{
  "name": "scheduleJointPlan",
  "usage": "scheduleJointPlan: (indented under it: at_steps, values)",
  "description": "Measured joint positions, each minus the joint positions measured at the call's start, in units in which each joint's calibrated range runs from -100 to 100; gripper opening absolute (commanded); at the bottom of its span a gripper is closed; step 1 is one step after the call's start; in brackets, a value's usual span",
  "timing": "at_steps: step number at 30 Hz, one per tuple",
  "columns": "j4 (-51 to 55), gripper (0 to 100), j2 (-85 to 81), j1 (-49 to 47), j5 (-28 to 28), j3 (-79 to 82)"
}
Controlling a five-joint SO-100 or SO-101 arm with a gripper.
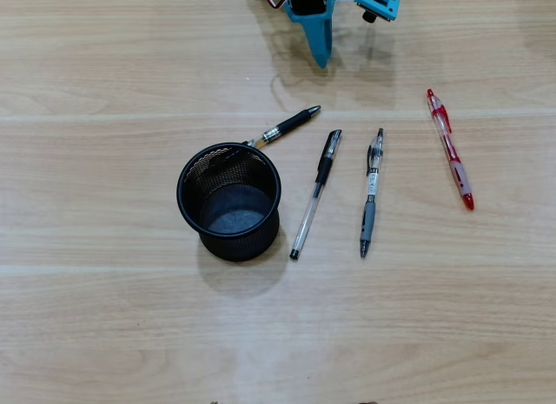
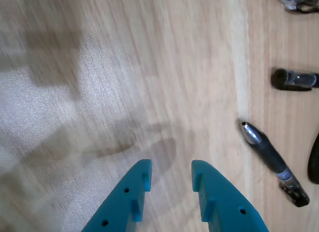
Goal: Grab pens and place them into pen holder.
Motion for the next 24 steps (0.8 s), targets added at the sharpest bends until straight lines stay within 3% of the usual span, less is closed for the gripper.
scheduleJointPlan:
  at_steps: [24]
  values:
    - [1.12,10,-0.08,0.00,-0.05,-0.09]
